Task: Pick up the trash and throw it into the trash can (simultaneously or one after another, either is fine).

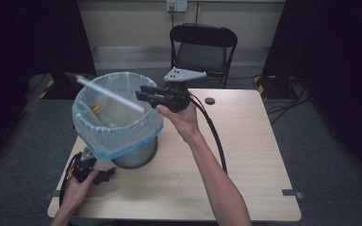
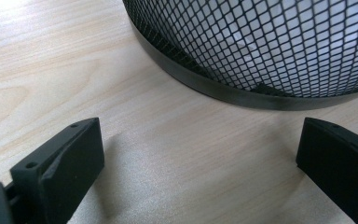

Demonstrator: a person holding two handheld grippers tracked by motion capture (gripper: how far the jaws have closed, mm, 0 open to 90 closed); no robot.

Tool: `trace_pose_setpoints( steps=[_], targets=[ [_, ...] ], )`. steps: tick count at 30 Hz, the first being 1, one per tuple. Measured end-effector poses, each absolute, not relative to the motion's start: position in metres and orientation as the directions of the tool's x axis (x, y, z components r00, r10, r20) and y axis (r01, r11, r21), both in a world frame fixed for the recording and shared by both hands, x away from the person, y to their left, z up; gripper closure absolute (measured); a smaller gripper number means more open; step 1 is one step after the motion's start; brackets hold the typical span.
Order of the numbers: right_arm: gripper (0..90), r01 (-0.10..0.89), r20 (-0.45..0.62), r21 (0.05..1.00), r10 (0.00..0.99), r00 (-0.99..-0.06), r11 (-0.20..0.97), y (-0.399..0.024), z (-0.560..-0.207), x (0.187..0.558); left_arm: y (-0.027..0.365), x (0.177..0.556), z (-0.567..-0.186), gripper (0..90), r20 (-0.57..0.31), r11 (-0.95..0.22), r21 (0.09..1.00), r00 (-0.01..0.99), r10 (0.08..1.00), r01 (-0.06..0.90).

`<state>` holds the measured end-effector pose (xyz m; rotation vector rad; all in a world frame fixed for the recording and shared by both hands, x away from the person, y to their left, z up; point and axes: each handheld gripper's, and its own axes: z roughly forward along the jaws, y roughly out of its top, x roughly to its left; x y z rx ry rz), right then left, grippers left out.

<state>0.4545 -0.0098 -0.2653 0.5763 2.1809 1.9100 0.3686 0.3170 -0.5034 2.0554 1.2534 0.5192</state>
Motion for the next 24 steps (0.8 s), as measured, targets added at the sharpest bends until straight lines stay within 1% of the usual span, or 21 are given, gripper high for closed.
trace_pose_setpoints(
  steps=[2, 9, 12, 14, 18, 24],
  targets=[
    [60.5, 0.167, 0.113, 0.981, 0.408, -0.906, 0.099, -0.010, -0.266, 0.455, 0.317, 0.369, -0.503, 0.3, -0.007, -0.318, 0.715, 0.460, 0.888, 0.623],
    [45.6, 0.177, 0.117, 0.980, 0.442, -0.889, 0.095, -0.011, -0.265, 0.457, 0.317, 0.369, -0.503, 0.3, -0.007, -0.317, 0.715, 0.460, 0.888, 0.623],
    [34.9, 0.190, 0.125, 0.977, 0.456, -0.881, 0.099, -0.010, -0.262, 0.458, 0.317, 0.369, -0.503, 0.3, -0.007, -0.318, 0.715, 0.460, 0.888, 0.623],
    [30.4, 0.199, 0.129, 0.974, 0.467, -0.875, 0.105, -0.010, -0.261, 0.459, 0.317, 0.369, -0.503, 0.3, -0.007, -0.317, 0.715, 0.460, 0.888, 0.623],
    [23.1, 0.207, 0.130, 0.973, 0.494, -0.860, 0.105, -0.013, -0.261, 0.461, 0.317, 0.369, -0.503, 0.3, -0.004, -0.321, 0.713, 0.462, 0.887, 0.623],
    [17.8, 0.221, 0.146, 0.972, 0.523, -0.839, 0.083, -0.023, -0.258, 0.463, 0.317, 0.369, -0.503, 0.3, -0.004, -0.321, 0.713, 0.462, 0.887, 0.623]
  ],
)
